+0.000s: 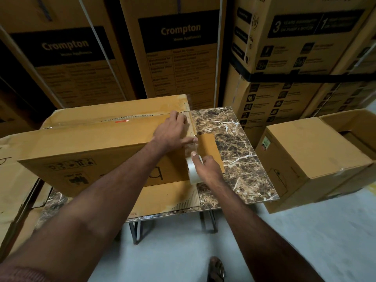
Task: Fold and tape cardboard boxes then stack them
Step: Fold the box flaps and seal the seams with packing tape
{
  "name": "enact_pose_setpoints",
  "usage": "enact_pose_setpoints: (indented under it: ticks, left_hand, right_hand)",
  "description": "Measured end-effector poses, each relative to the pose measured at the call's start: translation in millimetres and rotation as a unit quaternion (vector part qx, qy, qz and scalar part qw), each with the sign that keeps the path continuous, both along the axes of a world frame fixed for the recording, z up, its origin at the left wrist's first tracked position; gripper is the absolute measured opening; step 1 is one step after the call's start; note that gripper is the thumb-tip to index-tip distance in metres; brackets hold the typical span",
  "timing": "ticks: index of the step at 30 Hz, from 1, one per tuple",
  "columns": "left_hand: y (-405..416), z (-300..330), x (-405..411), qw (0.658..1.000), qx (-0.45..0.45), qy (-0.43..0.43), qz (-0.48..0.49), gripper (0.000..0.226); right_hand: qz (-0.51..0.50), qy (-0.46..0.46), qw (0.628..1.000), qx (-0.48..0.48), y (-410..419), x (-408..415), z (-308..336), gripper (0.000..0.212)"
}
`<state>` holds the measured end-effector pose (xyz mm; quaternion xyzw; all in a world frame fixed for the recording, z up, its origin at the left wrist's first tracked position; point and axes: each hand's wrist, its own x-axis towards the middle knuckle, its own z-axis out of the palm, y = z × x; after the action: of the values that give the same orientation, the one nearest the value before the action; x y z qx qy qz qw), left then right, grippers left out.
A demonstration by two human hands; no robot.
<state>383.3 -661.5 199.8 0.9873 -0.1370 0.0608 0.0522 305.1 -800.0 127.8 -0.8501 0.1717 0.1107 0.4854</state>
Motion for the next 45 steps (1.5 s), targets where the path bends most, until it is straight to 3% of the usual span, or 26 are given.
enact_pose_setpoints:
  ticks: [2,4,6,8,10,12,15,17,22,27,29,31,34,35,37,40,42,45]
  left_hand:
    - [3,0,-13,0.993,-0.118,-0.024,-0.019,0.042]
    - [-4,-2,-30,0.953,-0.300,-0.020,-0.041,0.021]
    - [-16,-1,-47,0.867,-0.495,0.052,-0.028,0.023]
    - [-24,4,-62,0.772,-0.622,0.126,0.031,0.030]
    - [-22,3,-71,0.680,-0.711,0.166,0.070,0.039]
    - [-18,0,-77,0.609,-0.769,0.179,0.074,0.045]
    - [-15,-4,-90,0.535,-0.821,0.181,0.085,0.049]
    - [-14,-8,-100,0.509,-0.837,0.176,0.094,0.048]
    - [-18,-14,-121,0.497,-0.848,0.160,0.089,0.048]
    - [-30,-9,-130,0.450,-0.875,0.152,0.093,0.048]
    - [-35,-8,-127,0.456,-0.872,0.148,0.101,0.048]
    - [-40,-9,-123,0.517,-0.837,0.130,0.127,0.046]
    - [-39,-14,-111,0.642,-0.727,0.123,0.210,0.044]
    - [-38,-18,-106,0.657,-0.694,0.148,0.254,0.048]
    - [-36,-32,-102,0.670,-0.648,0.181,0.313,0.054]
    - [-44,-51,-106,0.720,-0.594,0.193,0.303,0.048]
    - [-53,-61,-109,0.716,-0.606,0.193,0.289,0.051]
    - [-55,-69,-110,0.702,-0.640,0.150,0.274,0.037]
  right_hand:
    - [-0.049,-0.055,0.996,-0.054,1,-6,2,0.060]
    - [-0.080,-0.179,0.978,-0.065,-2,-10,8,0.031]
    - [-0.026,-0.258,0.966,0.006,-2,-11,19,0.016]
    - [0.065,-0.245,0.963,0.091,4,-16,28,0.015]
    - [0.095,-0.216,0.959,0.155,9,-22,31,0.018]
    - [0.102,-0.179,0.960,0.190,10,-30,33,0.023]
    - [0.130,-0.159,0.957,0.204,9,-45,37,0.017]
    - [0.161,-0.139,0.957,0.196,11,-56,38,0.018]
    - [0.211,-0.064,0.957,0.190,-1,-72,51,0.033]
    - [0.259,-0.035,0.945,0.197,-17,-73,69,0.035]
    - [0.284,-0.042,0.945,0.156,-21,-68,73,0.036]
    - [0.319,-0.056,0.940,0.103,-29,-59,75,0.032]
    - [0.349,-0.081,0.934,-0.007,-56,-35,82,0.028]
    - [0.352,-0.084,0.931,-0.047,-67,-26,84,0.029]
    - [0.369,-0.090,0.916,-0.126,-86,-5,83,0.030]
    - [0.423,-0.067,0.878,-0.213,-104,23,72,0.029]
    - [0.444,-0.034,0.862,-0.244,-114,43,66,0.027]
    - [0.477,0.036,0.839,-0.260,-119,68,67,0.025]
